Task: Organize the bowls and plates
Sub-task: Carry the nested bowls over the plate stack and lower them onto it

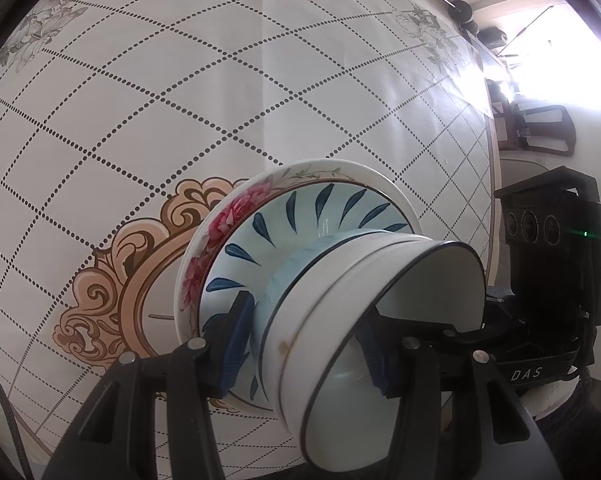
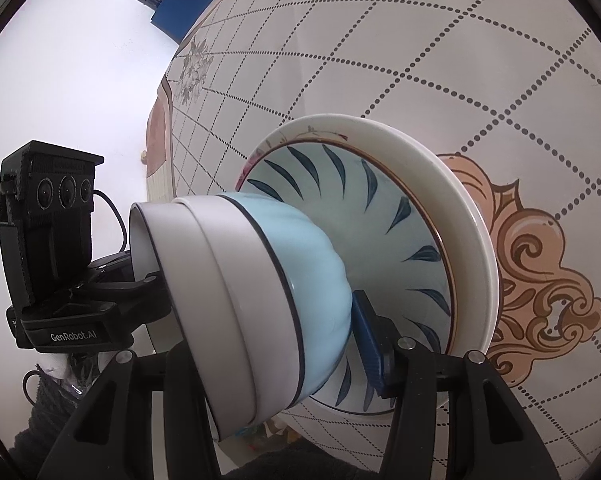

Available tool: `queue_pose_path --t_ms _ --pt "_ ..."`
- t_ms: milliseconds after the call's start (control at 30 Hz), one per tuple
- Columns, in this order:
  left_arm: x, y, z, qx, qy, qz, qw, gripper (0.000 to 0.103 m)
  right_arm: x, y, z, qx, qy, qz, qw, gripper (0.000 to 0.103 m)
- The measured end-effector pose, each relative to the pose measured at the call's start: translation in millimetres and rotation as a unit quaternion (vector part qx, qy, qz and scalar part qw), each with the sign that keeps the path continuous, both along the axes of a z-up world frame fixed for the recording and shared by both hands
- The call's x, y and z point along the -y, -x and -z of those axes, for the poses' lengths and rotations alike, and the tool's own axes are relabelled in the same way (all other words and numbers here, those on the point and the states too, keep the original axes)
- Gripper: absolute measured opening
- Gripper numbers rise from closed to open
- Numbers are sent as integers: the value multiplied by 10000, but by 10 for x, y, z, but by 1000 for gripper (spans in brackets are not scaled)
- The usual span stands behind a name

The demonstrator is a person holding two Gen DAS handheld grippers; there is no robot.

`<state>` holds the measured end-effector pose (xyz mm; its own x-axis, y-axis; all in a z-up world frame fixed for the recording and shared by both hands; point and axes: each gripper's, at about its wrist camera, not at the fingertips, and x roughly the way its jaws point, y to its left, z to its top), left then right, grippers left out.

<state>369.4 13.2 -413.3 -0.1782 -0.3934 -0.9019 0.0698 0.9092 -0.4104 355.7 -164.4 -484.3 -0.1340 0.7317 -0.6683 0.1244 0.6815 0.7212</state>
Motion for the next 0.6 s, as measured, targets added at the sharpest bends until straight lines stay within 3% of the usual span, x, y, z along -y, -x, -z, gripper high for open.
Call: queue_pose_path --t_ms 600 --pt "-27 11 13 -15 -35 -50 10000 48 -73 -49 49 26 63 -106 9999 53"
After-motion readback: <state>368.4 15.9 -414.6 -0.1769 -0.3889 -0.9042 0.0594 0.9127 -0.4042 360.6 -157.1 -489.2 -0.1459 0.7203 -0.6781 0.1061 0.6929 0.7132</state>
